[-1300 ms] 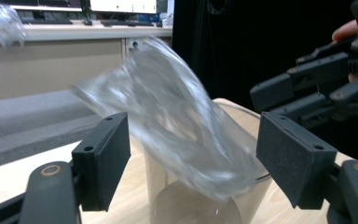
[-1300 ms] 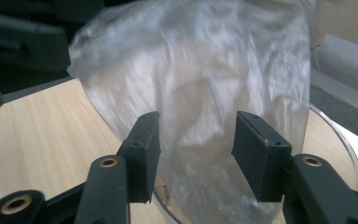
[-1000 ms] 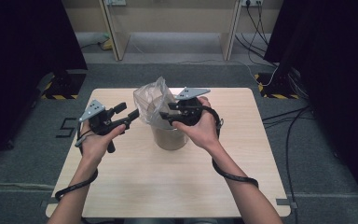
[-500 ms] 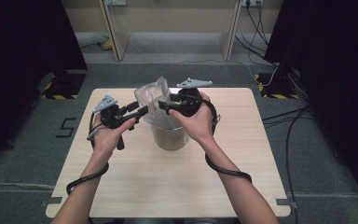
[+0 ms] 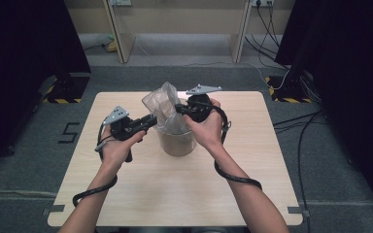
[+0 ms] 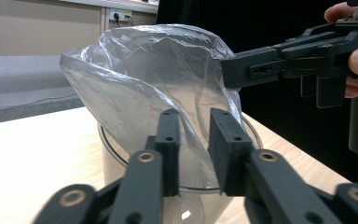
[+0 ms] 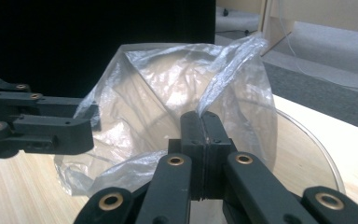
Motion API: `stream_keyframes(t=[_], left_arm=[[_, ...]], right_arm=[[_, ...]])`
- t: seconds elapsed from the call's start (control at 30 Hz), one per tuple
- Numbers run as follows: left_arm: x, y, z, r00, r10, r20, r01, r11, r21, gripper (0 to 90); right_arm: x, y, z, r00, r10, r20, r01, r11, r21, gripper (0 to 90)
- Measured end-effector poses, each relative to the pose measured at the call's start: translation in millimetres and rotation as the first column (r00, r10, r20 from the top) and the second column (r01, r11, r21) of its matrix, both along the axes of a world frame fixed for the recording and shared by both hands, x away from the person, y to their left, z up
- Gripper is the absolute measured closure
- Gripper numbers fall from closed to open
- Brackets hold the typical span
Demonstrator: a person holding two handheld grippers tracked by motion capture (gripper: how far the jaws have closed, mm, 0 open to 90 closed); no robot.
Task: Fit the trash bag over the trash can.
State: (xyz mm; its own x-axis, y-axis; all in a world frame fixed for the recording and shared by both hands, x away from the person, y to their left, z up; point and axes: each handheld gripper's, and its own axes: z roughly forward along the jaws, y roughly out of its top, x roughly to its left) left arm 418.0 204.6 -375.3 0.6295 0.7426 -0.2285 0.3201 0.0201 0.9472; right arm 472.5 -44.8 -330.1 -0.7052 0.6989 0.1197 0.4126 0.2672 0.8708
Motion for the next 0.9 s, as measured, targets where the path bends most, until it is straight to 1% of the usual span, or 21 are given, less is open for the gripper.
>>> stream_keyframes(t=[0.07, 0.1, 0.13, 0.2, 0.27, 0.33, 0.37, 0.47, 0.53, 0.57, 0.63, 0.67, 0.7, 0.73, 0.77, 0.8, 0.83, 0.9], left_arm=[[-1.7, -0.5, -0.9, 1.0, -0.003, 0.002, 0.003, 1.0, 0.0, 79.9], [-2.8, -0.8, -1.6, 1.0, -0.006, -0.001, 0.006, 1.0, 0.002, 82.8], [-3.7, -1.4, -2.5, 1.0, -0.006, -0.005, 0.006, 1.0, 0.004, 82.8], [-5.6, -3.3, -4.4, 0.9999, -0.012, -0.008, 0.012, 0.9999, 0.009, 85.6], [-8.0, -6.4, -7.2, 0.9998, -0.019, -0.003, 0.019, 0.9997, 0.014, 87.2], [-9.5, -8.4, -9.2, 0.9998, -0.021, 0.0, 0.021, 0.9997, 0.016, 87.8], [-9.7, -9.0, -9.5, 0.9998, -0.021, 0.0, 0.021, 0.9997, 0.014, 87.9], [-9.7, -11.8, -9.2, 0.9998, -0.018, 0.006, 0.018, 0.9996, 0.021, 88.1], [-10.1, -14.4, -8.8, 0.9997, -0.021, 0.012, 0.021, 0.9994, 0.029, 88.1], [-10.4, -15.8, -8.9, 0.9996, -0.024, 0.013, 0.023, 0.9992, 0.032, 88.1], [-11.0, -18.2, -9.3, 0.9996, -0.025, 0.017, 0.024, 0.9989, 0.04, 88.2], [-11.3, -18.9, -9.5, 0.9995, -0.026, 0.018, 0.025, 0.9988, 0.041, 88.3], [-11.7, -19.7, -9.7, 0.9995, -0.027, 0.018, 0.027, 0.9988, 0.042, 88.4], [-12.2, -20.3, -10.1, 0.9995, -0.027, 0.018, 0.026, 0.9988, 0.041, 88.4], [-12.8, -20.7, -10.6, 0.9994, -0.028, 0.019, 0.027, 0.9988, 0.04, 88.5], [-13.4, -20.9, -11.1, 0.9994, -0.028, 0.02, 0.027, 0.9988, 0.04, 88.5], [-14.2, -21.1, -11.8, 0.9994, -0.029, 0.021, 0.028, 0.9987, 0.042, 88.6], [-15.8, -21.4, -13.7, 0.9993, -0.03, 0.021, 0.029, 0.9986, 0.044, 88.6]], right_arm=[[-3.0, -2.1, -1.1, 1.0, -0.002, 0.006, 0.002, 1.0, -0.015, 90.0], [-6.3, -6.7, -2.5, 0.9999, -0.009, 0.014, 0.01, 0.999, -0.034, 90.0], [-6.3, -6.7, -2.5, 0.9999, -0.009, 0.014, 0.01, 0.999, -0.034, 90.0], [-8.9, -11.2, -4.3, 0.9997, -0.019, 0.016, 0.019, 0.999, -0.043, 90.0], [-11.0, -15.5, -6.2, 0.9996, -0.023, 0.017, 0.023, 0.998, -0.053, 90.0], [-12.5, -19.5, -6.7, 0.9996, -0.027, 0.012, 0.028, 0.998, -0.048, 90.0], [-13.1, -21.1, -5.7, 0.9995, -0.026, 0.017, 0.027, 0.999, -0.04, 87.5], [-14.3, -22.1, 1.4, 0.9986, -0.042, 0.033, 0.042, 0.999, -0.005, 68.3], [-14.8, -20.4, 7.4, 0.9984, -0.043, 0.038, 0.041, 0.998, 0.038, 56.7], [-14.5, -19.4, 9.9, 0.998, -0.041, 0.047, 0.038, 0.997, 0.061, 52.2], [-13.6, -16.6, 13.7, 0.9978, -0.045, 0.049, 0.041, 0.995, 0.09, 47.6], [-12.4, -14.9, 14.2, 0.9976, -0.05, 0.047, 0.045, 0.995, 0.088, 45.8], [-8.8, -12.5, 12.5, 0.9976, -0.058, 0.037, 0.056, 0.996, 0.072, 45.3], [-8.8, -12.5, 12.5, 0.9976, -0.058, 0.037, 0.056, 0.996, 0.072, 45.3], [-4.0, -11.2, 6.6, 0.9977, -0.068, 0.005, 0.068, 0.997, 0.048, 55.3], [-4.0, -11.2, 6.6, 0.9977, -0.068, 0.005, 0.068, 0.997, 0.048, 55.3], [-2.7, -11.7, 3.5, 0.9974, -0.072, -0.004, 0.072, 0.997, 0.034, 63.5], [-1.3, -13.2, -2.4, 0.9971, -0.073, -0.023, 0.073, 0.997, 0.013, 77.1]])
